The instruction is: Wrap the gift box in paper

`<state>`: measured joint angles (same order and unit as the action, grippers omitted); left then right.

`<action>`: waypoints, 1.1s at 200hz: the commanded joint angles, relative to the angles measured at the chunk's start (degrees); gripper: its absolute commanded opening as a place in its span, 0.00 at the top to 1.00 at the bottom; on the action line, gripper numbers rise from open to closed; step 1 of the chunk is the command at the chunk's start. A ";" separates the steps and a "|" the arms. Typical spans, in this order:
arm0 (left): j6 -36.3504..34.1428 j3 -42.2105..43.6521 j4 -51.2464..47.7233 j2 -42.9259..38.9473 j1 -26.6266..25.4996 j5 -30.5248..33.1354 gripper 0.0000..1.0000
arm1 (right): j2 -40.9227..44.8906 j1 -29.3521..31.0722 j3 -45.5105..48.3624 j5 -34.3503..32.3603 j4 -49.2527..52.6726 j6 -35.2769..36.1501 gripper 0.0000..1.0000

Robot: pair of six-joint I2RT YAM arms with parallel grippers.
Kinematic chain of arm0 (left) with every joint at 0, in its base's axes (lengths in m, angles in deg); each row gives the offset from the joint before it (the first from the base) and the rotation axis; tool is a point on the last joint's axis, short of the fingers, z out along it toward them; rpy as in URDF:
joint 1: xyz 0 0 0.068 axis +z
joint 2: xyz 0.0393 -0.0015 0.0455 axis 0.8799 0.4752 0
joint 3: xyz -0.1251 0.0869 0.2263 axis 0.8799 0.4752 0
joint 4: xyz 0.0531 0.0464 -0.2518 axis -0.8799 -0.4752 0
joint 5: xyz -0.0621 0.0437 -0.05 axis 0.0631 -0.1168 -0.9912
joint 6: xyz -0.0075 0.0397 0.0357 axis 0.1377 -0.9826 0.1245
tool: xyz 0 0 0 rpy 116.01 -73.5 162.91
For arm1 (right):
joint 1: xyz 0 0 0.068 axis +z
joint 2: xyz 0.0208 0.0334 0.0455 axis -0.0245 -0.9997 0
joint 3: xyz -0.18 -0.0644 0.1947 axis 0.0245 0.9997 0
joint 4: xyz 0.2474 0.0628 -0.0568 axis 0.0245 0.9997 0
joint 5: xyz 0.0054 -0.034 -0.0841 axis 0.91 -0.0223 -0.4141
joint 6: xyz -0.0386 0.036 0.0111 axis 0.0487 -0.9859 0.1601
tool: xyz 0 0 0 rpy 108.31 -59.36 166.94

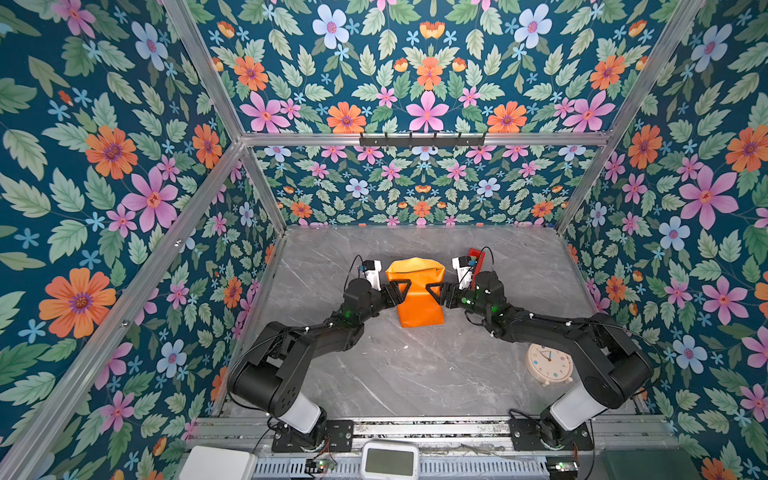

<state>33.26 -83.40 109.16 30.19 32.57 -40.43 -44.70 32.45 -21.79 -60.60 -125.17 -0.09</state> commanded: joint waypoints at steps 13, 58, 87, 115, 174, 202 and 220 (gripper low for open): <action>-6.96 -1.51 -7.75 -1.37 -2.20 1.20 0.38 | 0.65 1.77 -0.66 -4.42 4.03 -3.56 0.40; -9.57 -1.41 -10.52 -0.79 -3.63 3.20 0.43 | 4.28 3.04 -0.71 -14.81 12.67 -0.77 0.30; -9.72 -1.12 -10.43 -1.01 -3.64 3.63 0.43 | 3.97 2.89 -2.90 -18.42 18.01 2.41 0.27; -10.63 -2.35 -12.37 -1.99 -3.55 6.55 0.30 | 3.01 2.89 -2.39 -19.97 20.77 4.52 0.41; -14.04 -7.60 -18.87 -0.33 -2.58 13.36 0.29 | 3.33 2.91 -0.55 -18.86 20.29 6.59 0.49; -16.62 -7.83 -20.18 1.07 -2.84 14.79 0.41 | 4.67 2.97 -3.13 -20.22 24.26 9.37 0.46; -18.51 -8.01 -21.00 1.43 -3.61 15.79 0.45 | 5.75 2.96 -5.46 -22.80 28.75 11.53 0.41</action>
<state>19.05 -91.42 92.59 30.91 29.49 -28.02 -40.02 35.36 -25.09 -79.01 -106.44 6.64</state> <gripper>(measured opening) 0.560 0.572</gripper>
